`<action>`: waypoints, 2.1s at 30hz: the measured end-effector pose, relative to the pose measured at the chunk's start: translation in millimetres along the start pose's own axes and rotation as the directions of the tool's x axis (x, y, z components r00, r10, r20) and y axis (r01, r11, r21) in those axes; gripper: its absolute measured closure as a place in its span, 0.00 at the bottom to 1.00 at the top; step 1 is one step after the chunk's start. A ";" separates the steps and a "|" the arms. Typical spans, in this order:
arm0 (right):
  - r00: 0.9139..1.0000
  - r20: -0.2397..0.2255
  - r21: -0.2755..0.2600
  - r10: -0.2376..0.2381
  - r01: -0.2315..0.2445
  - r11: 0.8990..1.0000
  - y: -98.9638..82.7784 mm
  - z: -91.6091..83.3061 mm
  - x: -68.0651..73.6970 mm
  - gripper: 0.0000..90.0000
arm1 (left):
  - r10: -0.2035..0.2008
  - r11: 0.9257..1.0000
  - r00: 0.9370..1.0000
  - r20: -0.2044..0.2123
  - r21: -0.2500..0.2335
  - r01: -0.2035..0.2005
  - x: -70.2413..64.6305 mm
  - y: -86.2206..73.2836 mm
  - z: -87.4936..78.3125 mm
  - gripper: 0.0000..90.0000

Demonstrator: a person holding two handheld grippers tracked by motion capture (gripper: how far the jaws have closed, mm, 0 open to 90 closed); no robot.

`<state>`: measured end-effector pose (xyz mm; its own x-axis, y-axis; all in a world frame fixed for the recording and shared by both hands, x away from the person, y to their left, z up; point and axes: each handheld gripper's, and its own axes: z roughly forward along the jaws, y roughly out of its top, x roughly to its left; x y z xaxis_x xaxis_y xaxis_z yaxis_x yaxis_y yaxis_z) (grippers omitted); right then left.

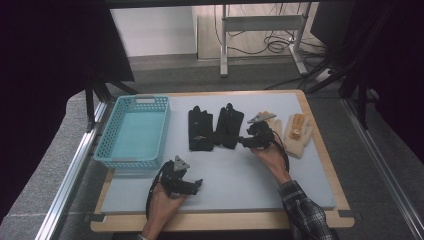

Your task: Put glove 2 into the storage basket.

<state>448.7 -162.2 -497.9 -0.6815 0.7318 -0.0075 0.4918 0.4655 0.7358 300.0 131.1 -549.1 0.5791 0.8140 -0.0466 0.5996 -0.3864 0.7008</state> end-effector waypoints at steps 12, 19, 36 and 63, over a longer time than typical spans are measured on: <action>1.000 0.016 -0.011 0.019 -0.019 1.000 28.6 32.1 -6.8 0.33 | 0.002 1.000 1.000 0.000 0.001 -0.002 0.2 0.0 0.0 0.06; 1.000 0.027 0.001 0.015 -0.015 1.000 40.5 54.9 -7.5 0.27 | 0.001 1.000 1.000 0.000 0.000 -0.001 0.2 0.0 0.0 0.06; 0.997 0.049 0.054 0.052 -0.055 0.997 36.7 80.0 -8.9 0.76 | 0.001 1.000 1.000 0.000 -0.001 -0.001 0.0 0.0 0.1 0.06; 0.992 -0.120 -0.065 -0.034 0.026 0.998 29.7 -26.5 42.9 0.87 | 0.002 1.000 1.000 -0.001 0.001 -0.002 0.2 0.0 0.0 0.06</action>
<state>419.7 -130.2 -458.4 -0.7578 0.6507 0.0485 0.4374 0.4514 0.7778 300.1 131.3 -549.1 0.5800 0.8134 -0.0447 0.5989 -0.3885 0.7003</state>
